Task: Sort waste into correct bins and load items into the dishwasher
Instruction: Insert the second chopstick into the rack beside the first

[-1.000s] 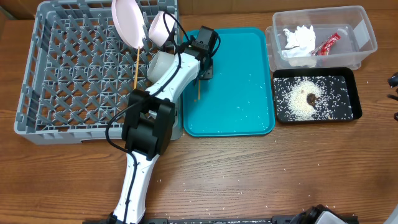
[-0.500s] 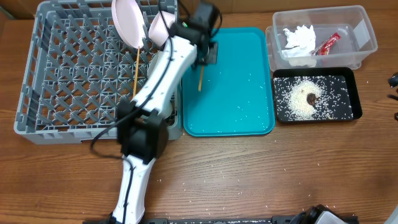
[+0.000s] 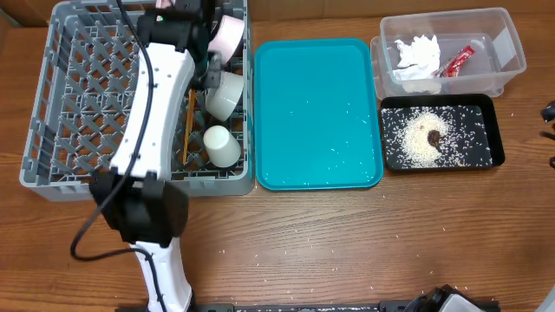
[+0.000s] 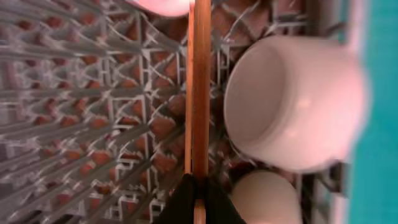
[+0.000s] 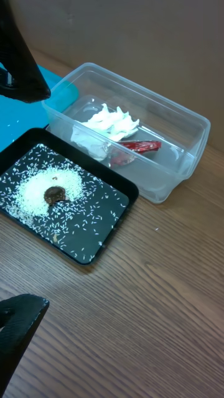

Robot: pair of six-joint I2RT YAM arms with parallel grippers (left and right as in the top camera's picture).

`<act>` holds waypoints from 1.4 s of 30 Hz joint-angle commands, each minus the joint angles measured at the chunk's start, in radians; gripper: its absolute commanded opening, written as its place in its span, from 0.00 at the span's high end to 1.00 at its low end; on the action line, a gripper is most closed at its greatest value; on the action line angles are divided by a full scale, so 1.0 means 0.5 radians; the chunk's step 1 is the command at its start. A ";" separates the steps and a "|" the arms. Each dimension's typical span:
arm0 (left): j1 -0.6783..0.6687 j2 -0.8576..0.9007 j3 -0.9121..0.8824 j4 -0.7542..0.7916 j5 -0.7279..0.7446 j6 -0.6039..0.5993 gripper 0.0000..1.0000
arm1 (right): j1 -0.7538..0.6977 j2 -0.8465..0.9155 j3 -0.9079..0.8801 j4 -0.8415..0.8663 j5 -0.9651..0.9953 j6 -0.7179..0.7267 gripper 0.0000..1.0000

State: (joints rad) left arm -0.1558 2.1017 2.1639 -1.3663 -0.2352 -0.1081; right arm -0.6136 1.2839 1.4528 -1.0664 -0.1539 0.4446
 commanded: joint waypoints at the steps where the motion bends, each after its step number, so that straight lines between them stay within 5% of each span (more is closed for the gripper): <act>1: 0.057 0.008 -0.297 0.197 0.156 0.143 0.96 | -0.002 -0.005 0.047 0.011 -0.008 0.006 0.00; 8: 0.069 0.008 -0.553 0.354 0.156 0.142 0.87 | -0.002 -0.005 0.047 0.011 -0.008 0.007 0.00; 10: 0.070 0.007 -0.550 0.359 0.156 0.140 0.96 | -0.002 -0.005 0.047 0.011 -0.008 0.007 0.00; 20: 0.079 -0.131 -0.465 0.364 0.156 0.095 0.96 | -0.002 -0.005 0.047 0.011 -0.008 0.007 0.00; 36: 0.056 -1.086 -0.461 0.118 0.166 -0.168 0.91 | -0.002 -0.005 0.047 0.011 -0.008 0.006 0.00; 37: 0.053 -1.141 -0.461 0.129 0.168 -0.245 0.66 | -0.002 -0.005 0.047 0.011 -0.008 0.007 0.00; 38: 0.053 -1.163 -0.461 0.140 0.166 -0.283 0.00 | -0.002 -0.005 0.047 0.011 -0.008 0.007 0.00; 42: 0.053 -1.187 -0.461 0.182 0.299 -0.536 0.00 | -0.002 -0.005 0.047 0.011 -0.008 0.006 0.00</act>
State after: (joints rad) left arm -0.1246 1.4979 1.9221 -1.2873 -0.1482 -0.2466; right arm -0.6140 1.2839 1.4528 -1.0668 -0.1535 0.4446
